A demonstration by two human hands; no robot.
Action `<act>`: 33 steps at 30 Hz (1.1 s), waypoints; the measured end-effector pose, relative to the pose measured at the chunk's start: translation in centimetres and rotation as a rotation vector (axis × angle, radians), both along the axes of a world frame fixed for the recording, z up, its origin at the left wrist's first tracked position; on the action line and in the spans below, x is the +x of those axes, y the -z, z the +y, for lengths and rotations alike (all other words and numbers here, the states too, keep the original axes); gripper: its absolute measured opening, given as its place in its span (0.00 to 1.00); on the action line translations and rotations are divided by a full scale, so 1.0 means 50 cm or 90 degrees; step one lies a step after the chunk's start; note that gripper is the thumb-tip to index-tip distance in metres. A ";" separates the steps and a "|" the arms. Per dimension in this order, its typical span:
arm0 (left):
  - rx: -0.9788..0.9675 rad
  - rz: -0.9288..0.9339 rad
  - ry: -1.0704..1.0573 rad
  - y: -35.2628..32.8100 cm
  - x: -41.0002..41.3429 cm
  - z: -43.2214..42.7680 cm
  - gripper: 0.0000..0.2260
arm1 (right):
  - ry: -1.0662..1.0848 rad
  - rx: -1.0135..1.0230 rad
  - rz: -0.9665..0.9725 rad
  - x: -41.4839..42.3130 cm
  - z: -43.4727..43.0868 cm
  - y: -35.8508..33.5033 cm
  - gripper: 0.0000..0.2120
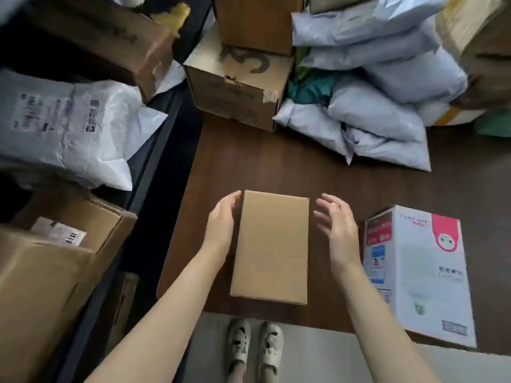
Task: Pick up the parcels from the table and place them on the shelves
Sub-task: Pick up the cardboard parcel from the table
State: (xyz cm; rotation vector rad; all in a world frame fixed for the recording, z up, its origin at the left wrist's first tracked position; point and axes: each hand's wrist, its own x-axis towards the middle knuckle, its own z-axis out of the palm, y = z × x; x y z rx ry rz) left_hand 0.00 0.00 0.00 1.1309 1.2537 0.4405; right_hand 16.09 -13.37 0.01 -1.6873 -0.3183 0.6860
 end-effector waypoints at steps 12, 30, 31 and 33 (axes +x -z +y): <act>-0.131 -0.180 0.031 0.009 0.018 -0.041 0.23 | -0.055 0.033 0.073 -0.039 -0.005 0.060 0.17; 0.171 -0.519 0.197 -0.817 0.062 -0.035 0.31 | -0.084 0.459 -0.116 -0.009 -0.010 -0.775 0.24; 0.187 -0.529 0.194 -0.849 0.055 -0.046 0.29 | -0.076 0.472 -0.135 -0.017 -0.023 -0.807 0.22; 0.209 -0.533 0.203 -0.894 0.037 -0.066 0.28 | -0.056 0.495 -0.169 -0.033 -0.048 -0.858 0.19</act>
